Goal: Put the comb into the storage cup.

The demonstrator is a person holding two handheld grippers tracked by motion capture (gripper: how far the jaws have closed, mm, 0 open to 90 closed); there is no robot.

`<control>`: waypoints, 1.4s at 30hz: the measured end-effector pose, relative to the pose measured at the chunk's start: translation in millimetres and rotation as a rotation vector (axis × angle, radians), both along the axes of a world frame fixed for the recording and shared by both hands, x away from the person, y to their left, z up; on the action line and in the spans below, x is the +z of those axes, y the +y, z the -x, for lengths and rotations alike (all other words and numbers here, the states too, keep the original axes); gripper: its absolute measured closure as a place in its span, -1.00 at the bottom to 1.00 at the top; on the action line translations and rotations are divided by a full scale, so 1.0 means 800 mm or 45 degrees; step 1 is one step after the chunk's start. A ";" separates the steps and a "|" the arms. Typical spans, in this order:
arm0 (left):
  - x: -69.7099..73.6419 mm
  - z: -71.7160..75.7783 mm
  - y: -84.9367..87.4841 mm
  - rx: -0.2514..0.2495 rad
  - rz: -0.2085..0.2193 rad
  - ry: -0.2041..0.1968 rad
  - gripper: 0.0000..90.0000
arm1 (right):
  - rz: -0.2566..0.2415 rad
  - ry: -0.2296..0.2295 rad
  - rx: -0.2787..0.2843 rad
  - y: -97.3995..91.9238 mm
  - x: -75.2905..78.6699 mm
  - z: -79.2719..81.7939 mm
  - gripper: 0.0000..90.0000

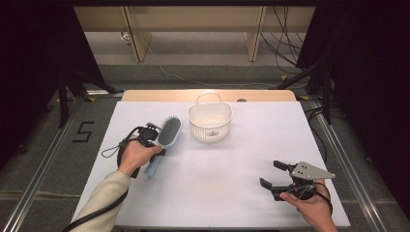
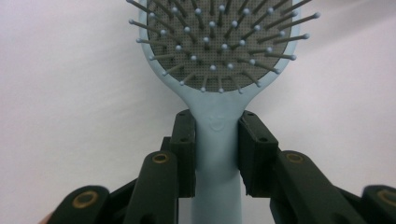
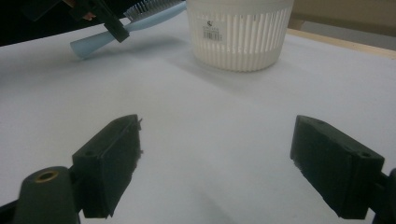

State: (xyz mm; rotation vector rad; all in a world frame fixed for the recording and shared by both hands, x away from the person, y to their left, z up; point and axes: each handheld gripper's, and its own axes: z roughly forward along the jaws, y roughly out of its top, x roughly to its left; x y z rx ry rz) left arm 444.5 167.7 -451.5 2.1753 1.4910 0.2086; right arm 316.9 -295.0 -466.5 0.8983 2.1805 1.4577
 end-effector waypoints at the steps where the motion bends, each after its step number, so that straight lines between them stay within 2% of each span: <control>1: 0.001 0.001 0.000 0.004 0.009 -0.008 0.55 | -0.002 0.000 0.001 0.000 0.000 0.000 -0.63; 9: 0.007 0.003 0.001 0.002 0.017 -0.100 0.55 | -0.009 0.004 0.010 0.001 0.001 0.001 -0.63; 16: 0.011 0.004 0.002 0.025 0.051 -0.185 0.55 | -0.015 0.002 0.014 0.001 0.000 0.000 -0.63; 25: 0.019 0.005 0.005 0.035 0.087 -0.247 0.55 | -0.018 0.004 0.017 0.001 0.000 0.000 -0.63; 29: 0.022 0.005 0.004 0.035 0.082 -0.286 0.55 | -0.019 0.005 0.017 0.001 -0.001 0.000 -0.63; 32: 0.023 0.004 0.007 0.019 0.095 -0.277 0.55 | -0.017 0.006 0.018 0.001 0.000 0.000 -0.63; 35: 0.024 0.004 0.008 0.018 0.072 -0.293 0.55 | -0.018 0.004 0.019 0.001 -0.001 0.000 -0.63; 42: 0.026 0.005 0.008 0.014 0.068 -0.345 0.55 | -0.019 0.007 0.018 0.002 -0.001 0.000 -0.63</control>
